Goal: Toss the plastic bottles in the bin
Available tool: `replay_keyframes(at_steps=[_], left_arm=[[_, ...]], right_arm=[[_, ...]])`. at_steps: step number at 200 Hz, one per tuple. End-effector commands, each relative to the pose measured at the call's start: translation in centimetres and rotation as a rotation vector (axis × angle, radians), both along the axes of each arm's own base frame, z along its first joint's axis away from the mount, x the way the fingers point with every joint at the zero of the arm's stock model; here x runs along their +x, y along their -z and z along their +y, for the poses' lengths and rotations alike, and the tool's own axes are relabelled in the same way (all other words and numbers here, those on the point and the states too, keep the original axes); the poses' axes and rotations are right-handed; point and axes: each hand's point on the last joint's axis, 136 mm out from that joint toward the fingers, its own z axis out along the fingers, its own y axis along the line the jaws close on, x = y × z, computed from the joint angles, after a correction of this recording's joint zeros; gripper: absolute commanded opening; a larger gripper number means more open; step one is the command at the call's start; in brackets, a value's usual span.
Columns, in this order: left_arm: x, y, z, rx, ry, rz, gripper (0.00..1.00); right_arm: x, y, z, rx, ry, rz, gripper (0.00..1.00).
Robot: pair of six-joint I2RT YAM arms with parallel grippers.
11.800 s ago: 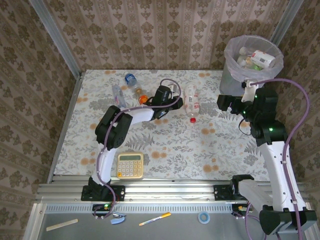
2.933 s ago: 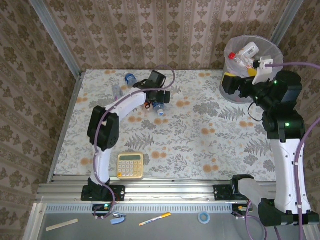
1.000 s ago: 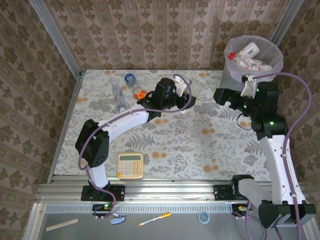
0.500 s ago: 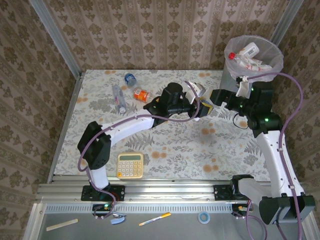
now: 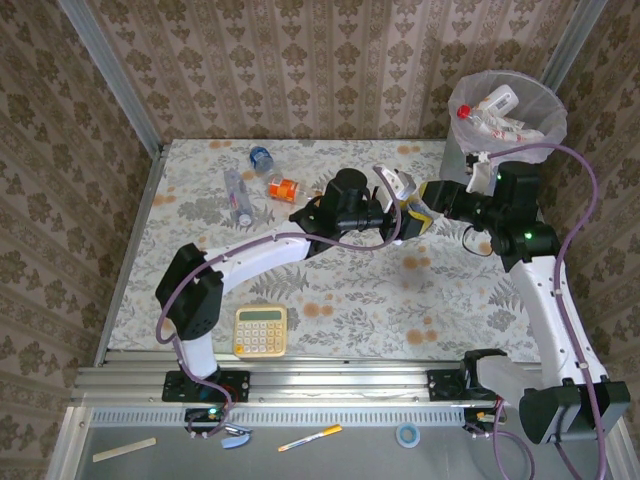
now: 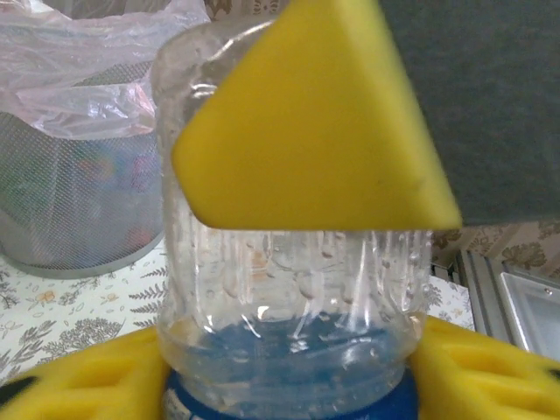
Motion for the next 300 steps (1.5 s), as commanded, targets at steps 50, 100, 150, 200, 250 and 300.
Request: replay_keyframes(at_steps=[50,100,150,200,250,300], left_arm=[[3.7,-4.4,5.4,-0.196,-0.136,-0.011,1.0],[8.2,-2.1,11.8,-0.137,-0.367,0.044,1.0],[10.4,0.8,16.0,-0.078,-0.511,0.083,1.0],[11.1,2.5,17.4,-0.054,-0.555,0.106,1.0],[11.7,3.4,18.0,-0.049,-0.575,0.125,1.0],[12.2,4.3,19.2,-0.032,-0.61,0.164,1.0]], right_arm=[[-0.6,-11.2,-5.3,-0.241,0.275,-0.382,0.32],[-4.2,-22.5,-9.0,-0.367,0.567,-0.985,0.28],[-4.3,-26.5,-10.0,-0.554,0.707,-1.242,0.24],[-3.0,-28.7,-10.0,-0.687,0.744,-1.319,0.24],[4.2,-26.9,-13.0,-0.767,0.731,-0.986,0.3],[14.8,-17.5,-20.5,-0.817,0.702,-0.269,0.77]])
